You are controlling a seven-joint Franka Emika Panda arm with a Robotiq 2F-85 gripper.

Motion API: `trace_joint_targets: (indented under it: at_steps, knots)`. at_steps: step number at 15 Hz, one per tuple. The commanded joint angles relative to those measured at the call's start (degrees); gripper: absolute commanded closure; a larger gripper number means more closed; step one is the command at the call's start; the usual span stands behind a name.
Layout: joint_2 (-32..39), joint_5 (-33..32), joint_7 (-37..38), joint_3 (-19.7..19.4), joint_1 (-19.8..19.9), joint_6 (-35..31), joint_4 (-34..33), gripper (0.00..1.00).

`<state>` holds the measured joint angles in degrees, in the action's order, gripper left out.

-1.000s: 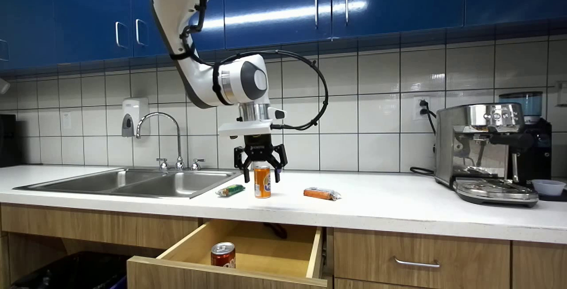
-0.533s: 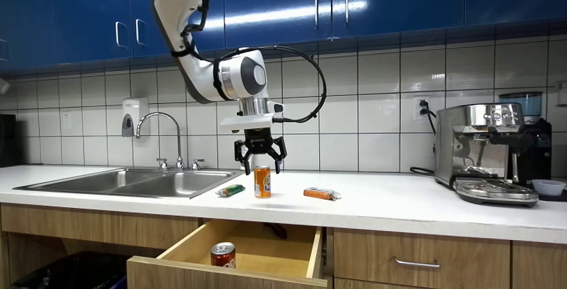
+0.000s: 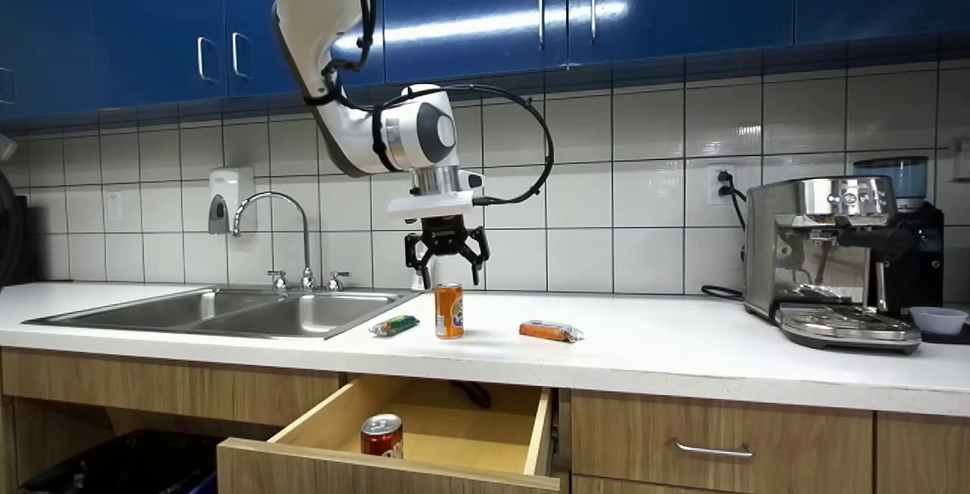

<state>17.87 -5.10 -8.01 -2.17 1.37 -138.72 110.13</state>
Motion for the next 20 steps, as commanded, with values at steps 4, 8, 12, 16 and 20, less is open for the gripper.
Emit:
trace_joint_targets:
  at_steps: [4,8,12,16,20]
  knots:
    - [5.5,-0.39,-2.6,1.34,0.23,2.32,-8.31,0.0]
    - [7.87,0.46,-3.67,2.09,0.57,2.65,-11.2,0.0]
    - [10.11,0.63,-3.74,2.43,0.64,2.98,-13.45,0.0]
    - [12.36,0.58,-3.29,2.39,0.59,3.11,-15.46,0.0]
    - [13.95,1.25,-4.03,2.95,0.9,2.95,-17.34,0.0]
